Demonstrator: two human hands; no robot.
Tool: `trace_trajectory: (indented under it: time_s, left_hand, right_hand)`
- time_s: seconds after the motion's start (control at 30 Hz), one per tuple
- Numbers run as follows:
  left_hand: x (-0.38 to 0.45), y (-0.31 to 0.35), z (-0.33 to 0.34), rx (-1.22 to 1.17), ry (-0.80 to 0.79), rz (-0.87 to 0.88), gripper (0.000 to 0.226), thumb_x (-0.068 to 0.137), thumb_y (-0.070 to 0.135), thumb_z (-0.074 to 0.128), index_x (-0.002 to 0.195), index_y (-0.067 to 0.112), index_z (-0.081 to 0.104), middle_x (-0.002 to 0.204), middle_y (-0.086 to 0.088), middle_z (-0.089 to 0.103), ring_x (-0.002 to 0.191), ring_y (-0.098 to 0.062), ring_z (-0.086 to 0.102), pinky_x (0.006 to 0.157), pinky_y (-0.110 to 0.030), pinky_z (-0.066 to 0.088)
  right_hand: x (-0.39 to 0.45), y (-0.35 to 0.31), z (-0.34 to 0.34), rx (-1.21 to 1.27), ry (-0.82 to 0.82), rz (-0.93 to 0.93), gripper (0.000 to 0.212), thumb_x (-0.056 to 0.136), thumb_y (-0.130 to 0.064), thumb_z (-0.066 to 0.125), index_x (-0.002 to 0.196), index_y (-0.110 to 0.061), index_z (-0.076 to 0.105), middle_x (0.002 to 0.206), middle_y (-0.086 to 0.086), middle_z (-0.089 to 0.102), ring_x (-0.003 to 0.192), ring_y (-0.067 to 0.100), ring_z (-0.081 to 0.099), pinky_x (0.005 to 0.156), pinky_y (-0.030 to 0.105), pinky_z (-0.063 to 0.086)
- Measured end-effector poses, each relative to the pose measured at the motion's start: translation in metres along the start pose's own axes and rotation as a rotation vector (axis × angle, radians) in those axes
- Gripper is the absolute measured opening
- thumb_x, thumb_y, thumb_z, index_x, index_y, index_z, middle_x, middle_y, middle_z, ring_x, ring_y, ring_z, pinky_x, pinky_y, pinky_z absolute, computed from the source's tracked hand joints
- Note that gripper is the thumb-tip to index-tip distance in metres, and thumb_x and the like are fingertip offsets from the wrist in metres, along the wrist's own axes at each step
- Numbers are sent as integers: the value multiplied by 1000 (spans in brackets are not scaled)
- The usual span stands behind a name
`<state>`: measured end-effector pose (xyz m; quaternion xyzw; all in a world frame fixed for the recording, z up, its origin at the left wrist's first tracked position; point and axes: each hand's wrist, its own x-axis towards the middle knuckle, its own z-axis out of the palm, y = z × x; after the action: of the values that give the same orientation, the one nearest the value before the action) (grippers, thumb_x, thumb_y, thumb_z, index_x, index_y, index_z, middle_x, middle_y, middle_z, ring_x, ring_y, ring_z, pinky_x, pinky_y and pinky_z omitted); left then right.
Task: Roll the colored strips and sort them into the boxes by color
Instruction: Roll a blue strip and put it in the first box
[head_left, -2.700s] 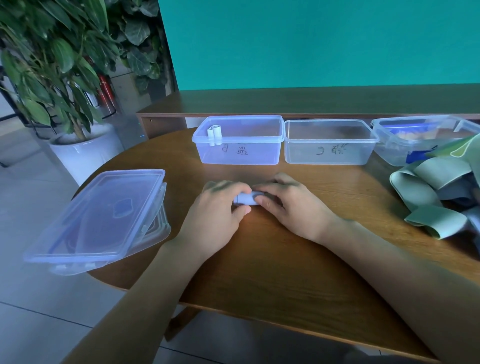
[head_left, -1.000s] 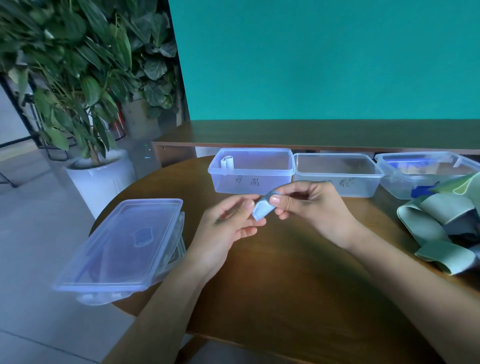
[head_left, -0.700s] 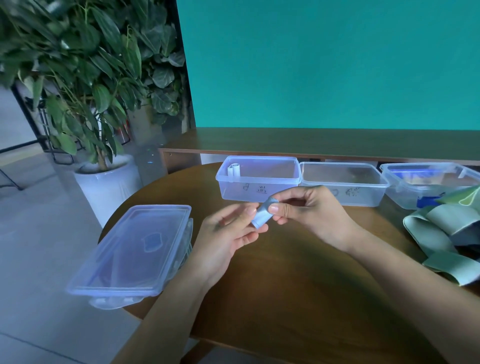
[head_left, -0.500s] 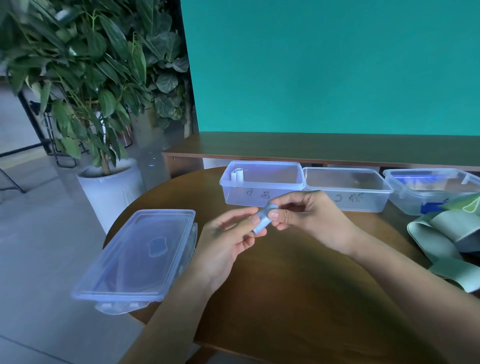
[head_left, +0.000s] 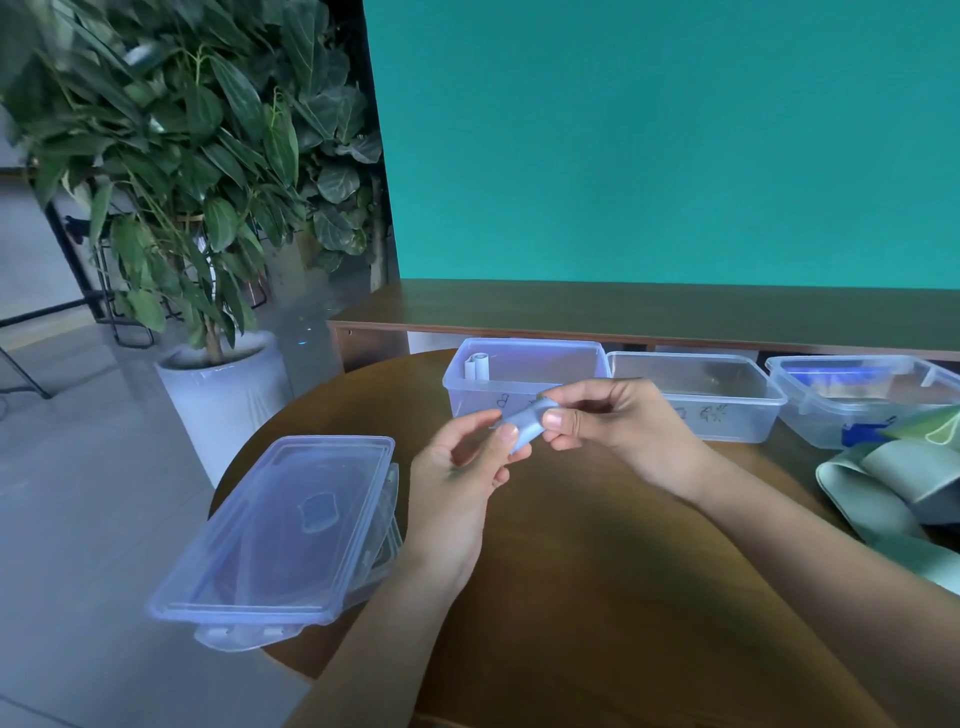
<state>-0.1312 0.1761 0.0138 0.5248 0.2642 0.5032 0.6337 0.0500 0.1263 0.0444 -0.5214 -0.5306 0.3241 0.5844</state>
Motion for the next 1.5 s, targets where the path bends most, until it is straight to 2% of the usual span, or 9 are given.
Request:
trace_trajectory:
  time_s: [0.17,0.4,0.57,0.63,0.77,0.97,1.13,1.27,1.5]
  left_hand:
    - [24,3,14,4,120,82,23,91,22,72,113,18,68,94,4,78,92,-15,74,84,-30,54]
    - [79,2,33,80,239,89,25,93,30,70,117,21,66,87,5,77,84,-8,74,70,-20,55]
    - [112,-20,36,388,413,142,31,100,42,56,126,25,58,84,2,72,58,-5,69,53,-9,47]
    - [120,-36,36,490,428,139,30,102,41,52,126,26,58,79,-1,72,54,-10,69,58,-15,52]
    - [126,-60,33,734,431,130,45,100,55,42,132,28,58,82,8,65,76,-19,71,69,-40,62]
    - [126,-70,26,989,474,195,40,103,50,40,134,33,58,96,10,60,81,-4,54,60,-23,49]
    - [127,-75,25,956,493,237,40,101,49,47,134,33,61,128,2,46,90,-5,50,62,-15,41]
    - [128,-76,23,897,469,226,39,101,46,49,136,32,59,131,2,41,92,-2,48,62,-3,29]
    - [127,-76,22,821,438,226,36,102,39,51,136,32,59,132,3,39,96,-2,48,66,-2,32]
  right_hand:
    - [33,-6,-5,24,-8,-2,38,80,-17,75,114,1,73,105,15,76,83,18,74,81,26,59]
    - [82,-10,-19,-15,-59,-14,19,91,-10,70,108,-4,76,104,16,76,89,17,74,82,20,57]
    - [126,10,-31,-238,50,-6,6,90,-8,75,94,-11,78,87,13,75,76,15,72,83,25,60]
    - [144,20,-36,-408,118,37,7,88,-11,78,95,-12,77,84,6,76,70,15,72,81,24,59]
    - [171,34,-36,-541,136,128,24,83,-11,83,104,-10,71,84,-2,69,64,20,66,62,18,55]
    - [207,53,-32,-703,107,131,25,75,-13,89,96,-10,75,96,10,76,77,20,66,84,32,59]
    - [222,65,-21,-819,30,136,29,77,-17,89,102,-11,77,98,8,76,77,18,64,79,26,54]
    - [230,70,-11,-855,5,140,28,80,-15,86,106,-10,77,102,6,74,78,17,61,77,25,50]
    - [240,74,-1,-977,-33,125,24,84,-16,81,106,-11,75,107,10,73,100,26,67,91,34,55]
